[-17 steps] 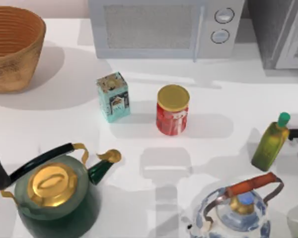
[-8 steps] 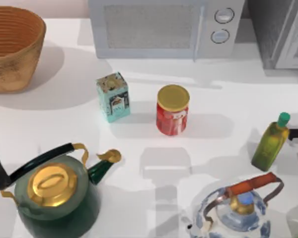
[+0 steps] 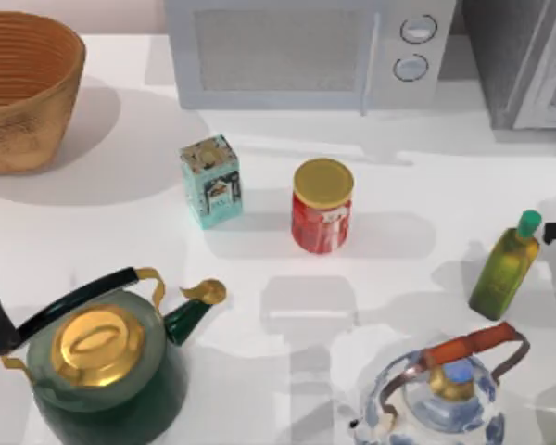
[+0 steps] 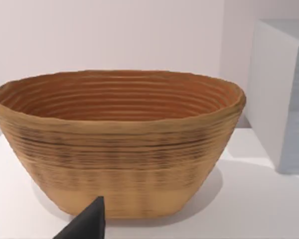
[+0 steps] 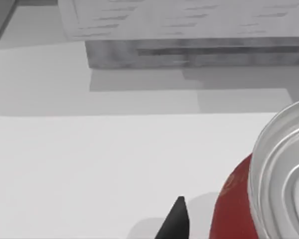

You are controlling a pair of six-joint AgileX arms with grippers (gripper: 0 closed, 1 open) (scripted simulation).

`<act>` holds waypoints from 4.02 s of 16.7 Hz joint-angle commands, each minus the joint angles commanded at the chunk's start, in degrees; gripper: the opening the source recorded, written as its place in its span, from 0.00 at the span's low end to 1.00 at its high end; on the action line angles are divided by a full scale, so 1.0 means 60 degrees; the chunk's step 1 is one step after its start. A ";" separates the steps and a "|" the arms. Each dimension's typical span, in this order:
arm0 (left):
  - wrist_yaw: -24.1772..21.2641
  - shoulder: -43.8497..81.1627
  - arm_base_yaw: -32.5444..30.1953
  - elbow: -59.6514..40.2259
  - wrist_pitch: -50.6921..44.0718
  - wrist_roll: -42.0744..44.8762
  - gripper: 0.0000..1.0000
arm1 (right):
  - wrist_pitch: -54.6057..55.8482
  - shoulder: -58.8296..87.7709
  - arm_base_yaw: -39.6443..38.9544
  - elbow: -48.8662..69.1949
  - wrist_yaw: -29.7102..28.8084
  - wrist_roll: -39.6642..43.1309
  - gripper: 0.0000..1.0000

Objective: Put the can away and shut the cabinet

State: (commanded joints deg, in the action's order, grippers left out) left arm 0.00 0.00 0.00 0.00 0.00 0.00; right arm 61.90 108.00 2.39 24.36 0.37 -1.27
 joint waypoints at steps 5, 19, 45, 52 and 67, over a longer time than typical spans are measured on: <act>0.0000 0.0000 0.0000 0.0000 0.0000 0.0000 1.00 | -0.3416 -0.2224 0.0002 0.0581 0.0036 -0.0009 0.00; 0.0000 0.0000 0.0000 0.0000 0.0000 0.0000 1.00 | -0.7524 -0.5477 -0.0048 0.1868 0.0098 0.0130 0.00; 0.0000 0.0000 0.0000 0.0000 0.0000 0.0000 1.00 | -1.0317 -1.8000 -0.0398 -0.4060 -0.0063 0.0211 0.00; 0.0000 0.0000 0.0000 0.0000 0.0000 0.0000 1.00 | -1.1012 -1.6433 -0.0536 -0.2502 -0.0362 0.0397 0.00; 0.0000 0.0000 0.0000 0.0000 0.0000 0.0000 1.00 | -1.4203 -0.6292 -0.1980 1.1001 -0.1760 0.0242 0.00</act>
State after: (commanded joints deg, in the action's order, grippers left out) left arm 0.00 0.00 0.00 0.00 0.00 0.00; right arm -23.32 70.24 -9.49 90.37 -10.18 0.18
